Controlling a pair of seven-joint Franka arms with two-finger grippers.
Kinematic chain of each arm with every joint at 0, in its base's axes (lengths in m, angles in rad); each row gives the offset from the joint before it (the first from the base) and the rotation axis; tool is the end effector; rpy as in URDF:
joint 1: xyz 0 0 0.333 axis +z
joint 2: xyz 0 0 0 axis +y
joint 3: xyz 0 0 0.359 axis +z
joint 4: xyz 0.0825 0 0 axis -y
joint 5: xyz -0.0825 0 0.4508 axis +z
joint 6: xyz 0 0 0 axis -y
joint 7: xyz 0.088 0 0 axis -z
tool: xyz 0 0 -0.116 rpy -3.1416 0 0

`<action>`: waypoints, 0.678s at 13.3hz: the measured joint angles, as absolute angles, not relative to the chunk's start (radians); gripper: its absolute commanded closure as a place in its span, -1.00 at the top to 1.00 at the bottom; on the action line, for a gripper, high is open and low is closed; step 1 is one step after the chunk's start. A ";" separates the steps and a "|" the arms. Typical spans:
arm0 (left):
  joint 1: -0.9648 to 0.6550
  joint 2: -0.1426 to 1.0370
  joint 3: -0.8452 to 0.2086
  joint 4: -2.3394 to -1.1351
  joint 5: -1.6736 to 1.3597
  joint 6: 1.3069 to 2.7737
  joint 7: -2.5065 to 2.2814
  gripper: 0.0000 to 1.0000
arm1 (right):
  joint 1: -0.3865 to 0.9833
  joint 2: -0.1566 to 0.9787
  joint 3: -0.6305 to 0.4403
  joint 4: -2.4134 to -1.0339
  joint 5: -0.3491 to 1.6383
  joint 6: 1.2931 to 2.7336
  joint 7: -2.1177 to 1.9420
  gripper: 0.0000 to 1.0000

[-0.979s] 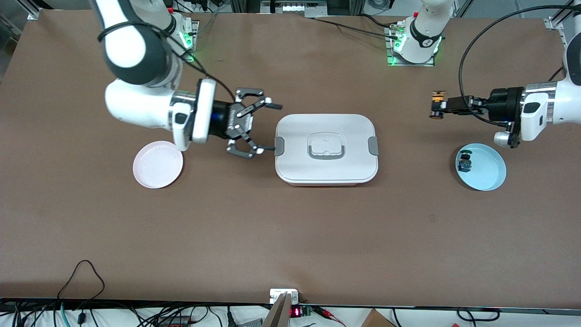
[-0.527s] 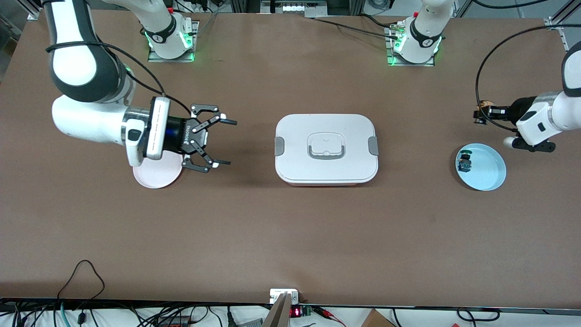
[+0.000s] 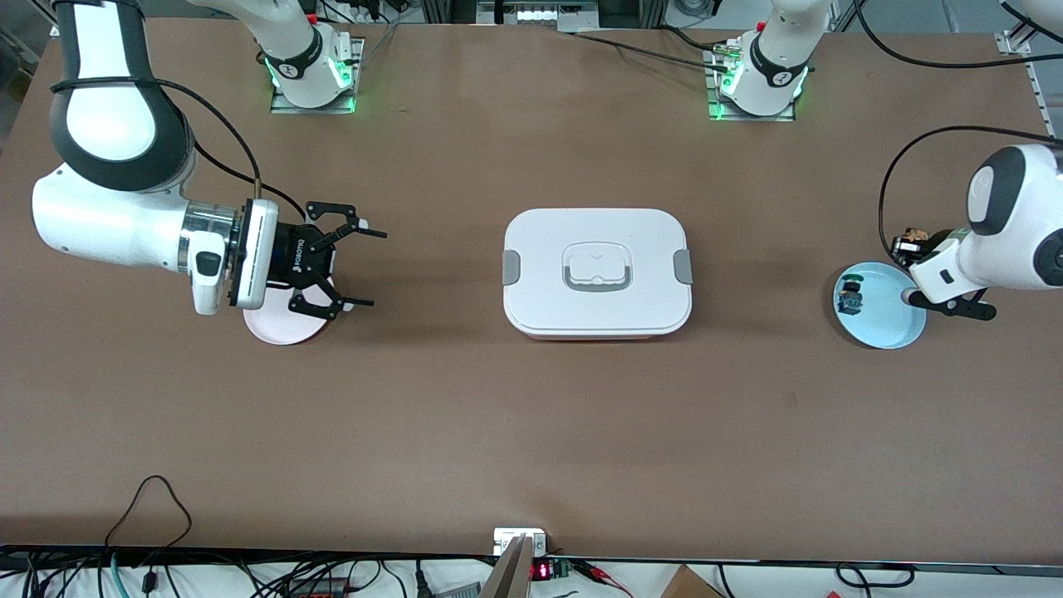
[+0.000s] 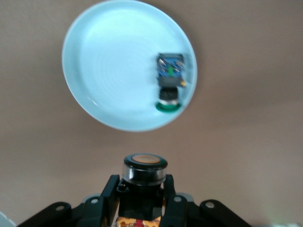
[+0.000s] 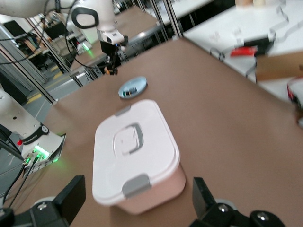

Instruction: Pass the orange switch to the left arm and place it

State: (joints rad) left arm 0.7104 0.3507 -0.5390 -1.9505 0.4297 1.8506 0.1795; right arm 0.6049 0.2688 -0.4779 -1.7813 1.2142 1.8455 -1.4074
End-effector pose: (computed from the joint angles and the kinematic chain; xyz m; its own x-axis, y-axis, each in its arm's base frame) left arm 0.6100 0.1524 0.2890 0.8952 -0.1798 -0.4078 -0.2338 -0.9685 -0.0861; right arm 0.6777 0.1951 0.4510 0.4887 0.4696 0.7353 0.8722 -0.2415 -0.4255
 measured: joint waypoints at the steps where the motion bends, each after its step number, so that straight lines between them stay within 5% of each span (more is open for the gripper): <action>1: 0.727 0.373 -0.538 -1.964 0.470 1.903 0.180 -1.00 | 0.605 0.267 -0.479 -1.781 1.170 1.845 -1.335 1.00; 9: 0.767 0.560 -0.537 -1.973 0.763 2.069 0.029 -1.00 | 0.599 0.267 -0.502 -1.781 0.784 1.848 -0.666 1.00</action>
